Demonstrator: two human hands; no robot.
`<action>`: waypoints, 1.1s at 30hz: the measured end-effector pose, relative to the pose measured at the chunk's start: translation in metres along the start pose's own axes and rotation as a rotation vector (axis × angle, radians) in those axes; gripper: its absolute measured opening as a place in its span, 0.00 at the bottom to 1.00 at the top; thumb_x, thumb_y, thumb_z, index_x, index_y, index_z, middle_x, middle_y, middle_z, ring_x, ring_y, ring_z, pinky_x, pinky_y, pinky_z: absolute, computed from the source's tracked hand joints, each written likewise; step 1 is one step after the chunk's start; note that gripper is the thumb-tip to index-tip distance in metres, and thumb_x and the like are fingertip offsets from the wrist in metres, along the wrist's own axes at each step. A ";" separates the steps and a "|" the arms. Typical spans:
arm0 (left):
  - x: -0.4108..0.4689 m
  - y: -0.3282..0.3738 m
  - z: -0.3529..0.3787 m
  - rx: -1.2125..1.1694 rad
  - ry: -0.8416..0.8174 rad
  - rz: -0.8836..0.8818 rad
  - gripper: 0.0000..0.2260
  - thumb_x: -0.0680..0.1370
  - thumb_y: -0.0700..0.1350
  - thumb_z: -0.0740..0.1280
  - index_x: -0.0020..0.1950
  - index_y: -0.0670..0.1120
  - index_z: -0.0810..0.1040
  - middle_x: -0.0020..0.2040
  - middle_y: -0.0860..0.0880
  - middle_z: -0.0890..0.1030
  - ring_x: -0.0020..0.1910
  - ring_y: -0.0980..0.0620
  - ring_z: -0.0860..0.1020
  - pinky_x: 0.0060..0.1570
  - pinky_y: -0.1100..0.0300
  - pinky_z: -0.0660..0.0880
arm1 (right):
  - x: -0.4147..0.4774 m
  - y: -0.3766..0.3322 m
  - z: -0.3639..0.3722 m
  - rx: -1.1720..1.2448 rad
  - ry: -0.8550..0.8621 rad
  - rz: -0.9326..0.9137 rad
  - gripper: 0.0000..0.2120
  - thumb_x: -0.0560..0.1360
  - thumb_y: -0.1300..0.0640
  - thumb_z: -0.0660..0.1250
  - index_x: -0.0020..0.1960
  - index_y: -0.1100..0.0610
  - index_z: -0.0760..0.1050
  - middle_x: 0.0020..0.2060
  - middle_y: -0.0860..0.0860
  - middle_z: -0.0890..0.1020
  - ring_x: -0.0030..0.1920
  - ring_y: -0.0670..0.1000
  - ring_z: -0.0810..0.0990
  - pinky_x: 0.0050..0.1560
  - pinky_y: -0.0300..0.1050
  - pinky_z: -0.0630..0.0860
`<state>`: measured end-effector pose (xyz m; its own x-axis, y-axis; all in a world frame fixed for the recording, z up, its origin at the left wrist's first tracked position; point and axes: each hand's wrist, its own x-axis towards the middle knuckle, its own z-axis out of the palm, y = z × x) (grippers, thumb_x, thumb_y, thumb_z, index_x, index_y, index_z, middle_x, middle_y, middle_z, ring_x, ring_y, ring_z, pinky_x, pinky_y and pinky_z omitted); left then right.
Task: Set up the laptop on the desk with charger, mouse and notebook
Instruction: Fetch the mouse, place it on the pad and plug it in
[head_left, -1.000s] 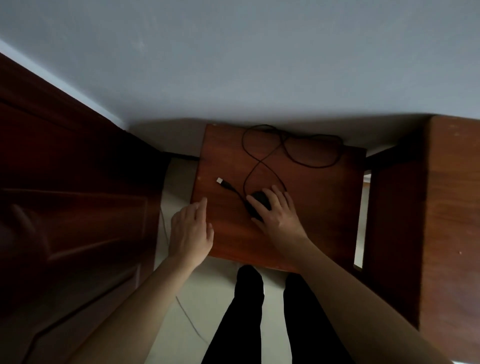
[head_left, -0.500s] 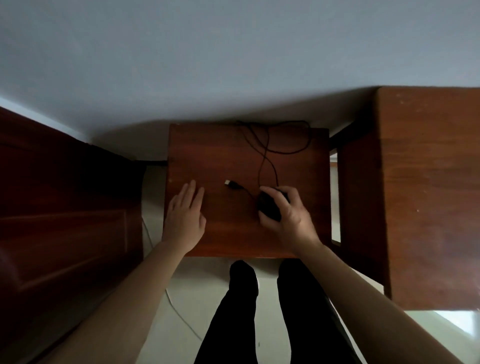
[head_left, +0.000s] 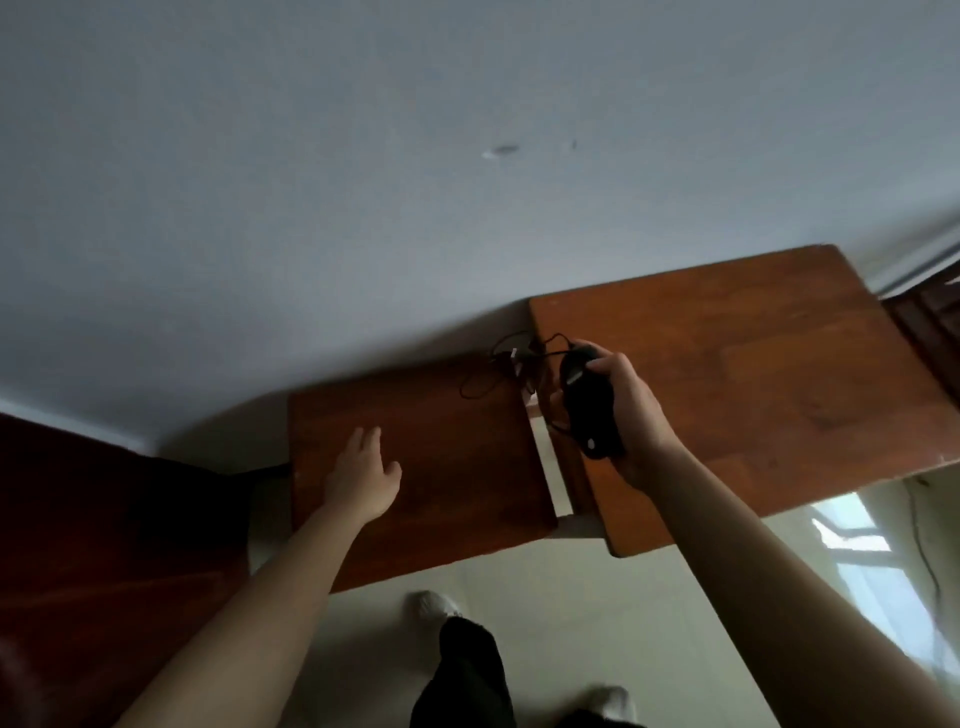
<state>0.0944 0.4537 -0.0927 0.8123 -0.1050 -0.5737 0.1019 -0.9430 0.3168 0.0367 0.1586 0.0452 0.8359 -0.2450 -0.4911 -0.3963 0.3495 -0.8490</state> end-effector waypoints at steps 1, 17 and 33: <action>-0.005 0.014 -0.008 -0.009 0.024 0.029 0.30 0.82 0.52 0.61 0.81 0.48 0.52 0.81 0.46 0.50 0.78 0.42 0.56 0.74 0.44 0.61 | -0.009 -0.013 -0.010 0.016 -0.002 -0.018 0.17 0.79 0.52 0.58 0.65 0.49 0.77 0.49 0.60 0.83 0.47 0.57 0.84 0.42 0.54 0.82; -0.195 0.366 0.049 -0.412 -0.001 0.441 0.43 0.73 0.62 0.71 0.80 0.55 0.50 0.79 0.48 0.58 0.78 0.43 0.58 0.73 0.42 0.62 | -0.247 -0.123 -0.333 0.218 -0.022 -0.313 0.28 0.68 0.46 0.64 0.65 0.55 0.78 0.52 0.59 0.84 0.43 0.54 0.83 0.35 0.44 0.78; -0.245 0.718 0.280 -0.036 -0.324 0.673 0.27 0.79 0.55 0.67 0.74 0.44 0.66 0.68 0.42 0.72 0.66 0.43 0.72 0.64 0.51 0.71 | -0.300 -0.107 -0.648 0.359 0.416 -0.381 0.22 0.70 0.49 0.61 0.62 0.50 0.79 0.48 0.57 0.84 0.42 0.54 0.82 0.37 0.46 0.78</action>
<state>-0.1929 -0.2860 0.0636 0.4966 -0.7486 -0.4394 -0.3344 -0.6321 0.6990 -0.4175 -0.3916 0.1571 0.6475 -0.7145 -0.2650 0.1091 0.4311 -0.8957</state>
